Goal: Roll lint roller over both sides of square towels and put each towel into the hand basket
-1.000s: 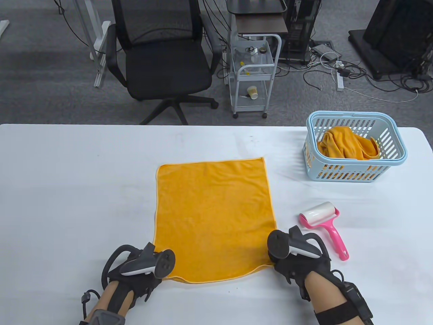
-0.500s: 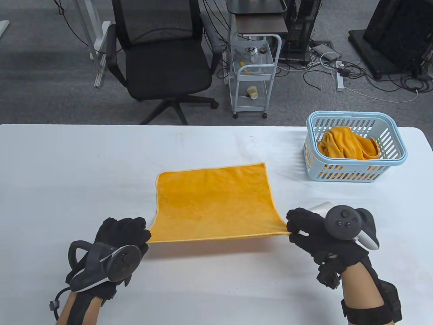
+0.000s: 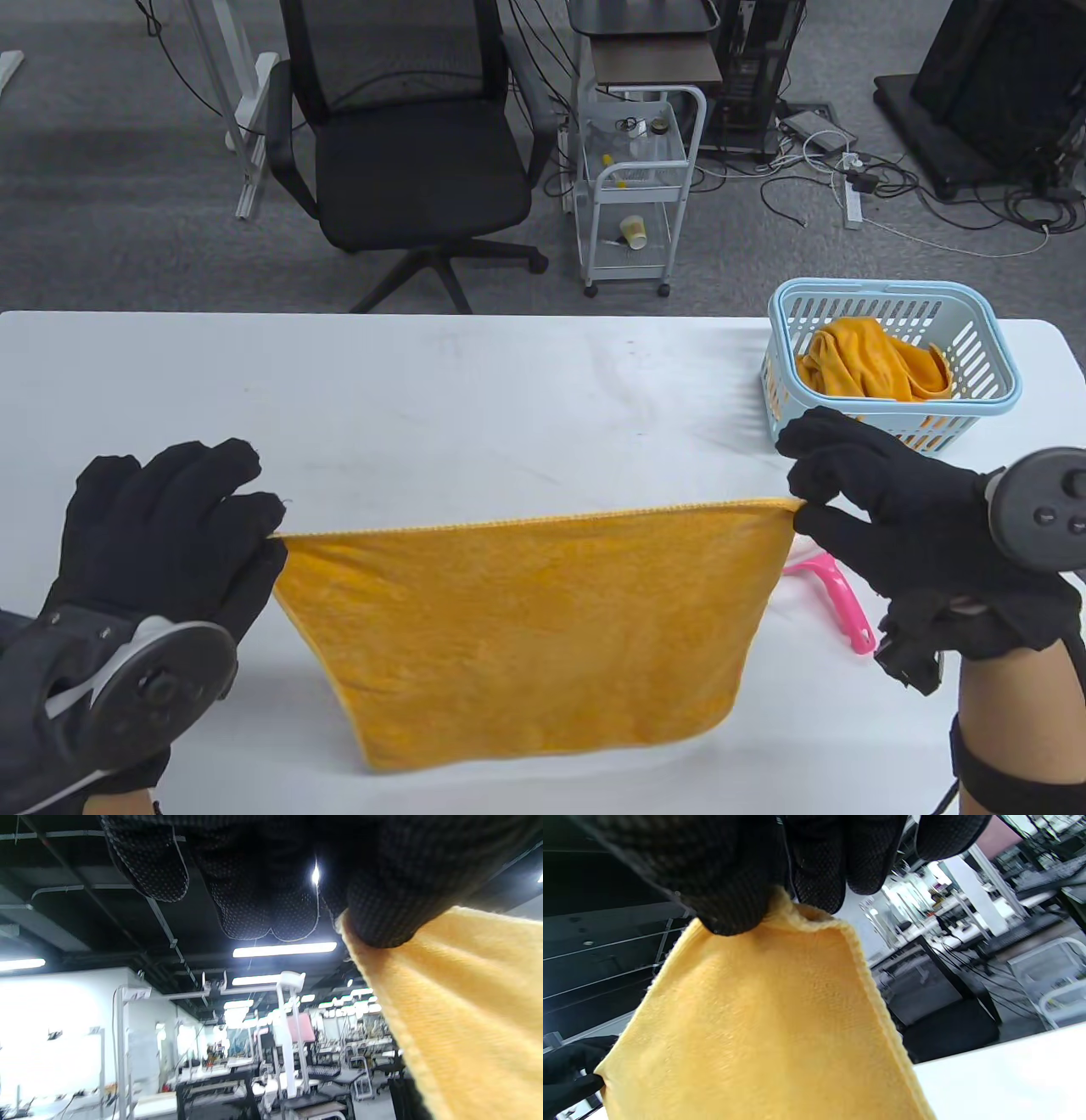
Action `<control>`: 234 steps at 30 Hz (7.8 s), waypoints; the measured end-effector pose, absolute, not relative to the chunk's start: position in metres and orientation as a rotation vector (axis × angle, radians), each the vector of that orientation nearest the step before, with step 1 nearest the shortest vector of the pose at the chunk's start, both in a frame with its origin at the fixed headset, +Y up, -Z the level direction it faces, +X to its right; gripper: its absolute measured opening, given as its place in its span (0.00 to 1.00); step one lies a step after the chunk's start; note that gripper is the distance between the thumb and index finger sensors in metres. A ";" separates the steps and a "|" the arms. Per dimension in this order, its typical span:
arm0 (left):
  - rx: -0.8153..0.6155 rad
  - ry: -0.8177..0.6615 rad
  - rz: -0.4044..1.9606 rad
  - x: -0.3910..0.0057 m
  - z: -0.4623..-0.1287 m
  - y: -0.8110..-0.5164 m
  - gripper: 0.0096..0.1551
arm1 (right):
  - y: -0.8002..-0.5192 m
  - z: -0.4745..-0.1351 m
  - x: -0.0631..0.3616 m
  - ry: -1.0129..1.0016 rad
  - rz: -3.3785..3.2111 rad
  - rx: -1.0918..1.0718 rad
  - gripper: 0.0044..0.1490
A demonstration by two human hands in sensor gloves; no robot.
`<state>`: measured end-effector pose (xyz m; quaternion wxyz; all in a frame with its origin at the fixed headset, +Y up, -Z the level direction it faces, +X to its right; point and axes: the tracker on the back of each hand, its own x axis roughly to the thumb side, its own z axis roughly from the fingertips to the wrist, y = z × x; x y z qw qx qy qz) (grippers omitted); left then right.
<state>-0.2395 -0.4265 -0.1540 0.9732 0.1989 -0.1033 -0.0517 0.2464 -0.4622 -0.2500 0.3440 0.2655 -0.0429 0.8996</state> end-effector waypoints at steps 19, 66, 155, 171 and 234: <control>-0.310 0.084 0.035 -0.251 -0.384 -0.727 0.19 | -0.734 -0.430 0.181 0.390 2.579 -0.174 0.22; -0.584 -0.261 -0.213 -0.213 -0.250 -0.786 0.59 | -0.761 -0.323 0.302 0.370 3.067 -0.654 0.36; -0.571 -0.281 -0.207 -0.213 -0.250 -0.788 0.59 | -0.743 -0.409 0.073 0.255 3.520 -0.037 0.37; -0.571 -0.282 -0.205 -0.213 -0.250 -0.788 0.58 | -0.741 -0.363 -0.013 0.278 3.234 0.599 0.37; -0.571 -0.274 -0.202 -0.213 -0.251 -0.788 0.58 | -0.743 -0.242 0.043 0.191 3.146 1.045 0.39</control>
